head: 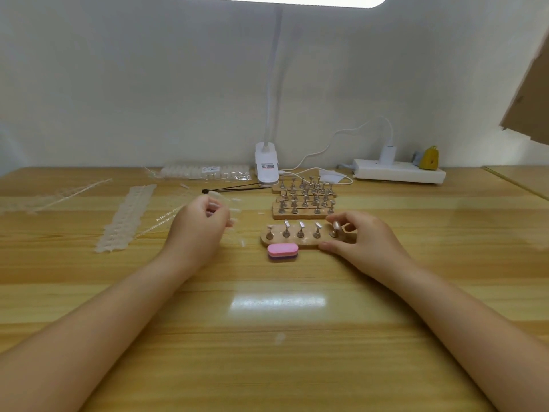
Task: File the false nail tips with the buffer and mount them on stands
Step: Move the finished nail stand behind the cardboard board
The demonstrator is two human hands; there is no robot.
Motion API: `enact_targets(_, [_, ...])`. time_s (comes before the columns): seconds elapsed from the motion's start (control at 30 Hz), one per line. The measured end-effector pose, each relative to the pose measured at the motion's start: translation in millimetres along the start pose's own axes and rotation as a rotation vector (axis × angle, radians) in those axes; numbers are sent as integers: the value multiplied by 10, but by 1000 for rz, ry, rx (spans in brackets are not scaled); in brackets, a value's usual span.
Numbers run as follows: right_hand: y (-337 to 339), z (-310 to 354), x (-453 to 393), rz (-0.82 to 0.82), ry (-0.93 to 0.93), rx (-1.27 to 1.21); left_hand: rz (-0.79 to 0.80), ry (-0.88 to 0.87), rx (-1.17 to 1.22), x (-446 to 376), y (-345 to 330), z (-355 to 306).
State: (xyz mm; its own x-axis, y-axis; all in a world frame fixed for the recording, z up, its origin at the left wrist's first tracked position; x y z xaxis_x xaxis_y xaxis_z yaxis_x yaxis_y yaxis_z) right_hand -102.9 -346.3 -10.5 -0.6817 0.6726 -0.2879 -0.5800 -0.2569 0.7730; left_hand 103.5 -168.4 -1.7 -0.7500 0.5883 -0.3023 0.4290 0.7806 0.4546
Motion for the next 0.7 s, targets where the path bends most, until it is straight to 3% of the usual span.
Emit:
enact_targets(0.2, [87,148,52,-87,123,-6,237,-623,-218,470,-338,-671])
enact_targets(0.27, [127,204,81,-117,167,-9,302,-760,-305,613,-456,-745])
enact_targets(0.5, [177,317,126,-172,255,-13,326,-828,-467,690,-594,-714])
enact_targets(0.7, [138,314,125,-158,277,10,242,-851,-495,693,-550,-758])
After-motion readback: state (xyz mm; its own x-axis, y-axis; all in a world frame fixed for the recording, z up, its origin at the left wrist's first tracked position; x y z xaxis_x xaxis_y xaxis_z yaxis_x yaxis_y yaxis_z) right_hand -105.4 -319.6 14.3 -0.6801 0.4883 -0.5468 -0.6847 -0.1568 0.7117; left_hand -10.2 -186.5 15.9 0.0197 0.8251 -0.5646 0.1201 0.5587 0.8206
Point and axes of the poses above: each hand's wrist, its own x-axis away from the middle knuckle, its own y-axis out of the back of the hand, z = x × y, the point moved 10 cm from there along -x, towards the middle knuckle, and after that the axes turned 1 degree about -y, right-handed, at the moved point
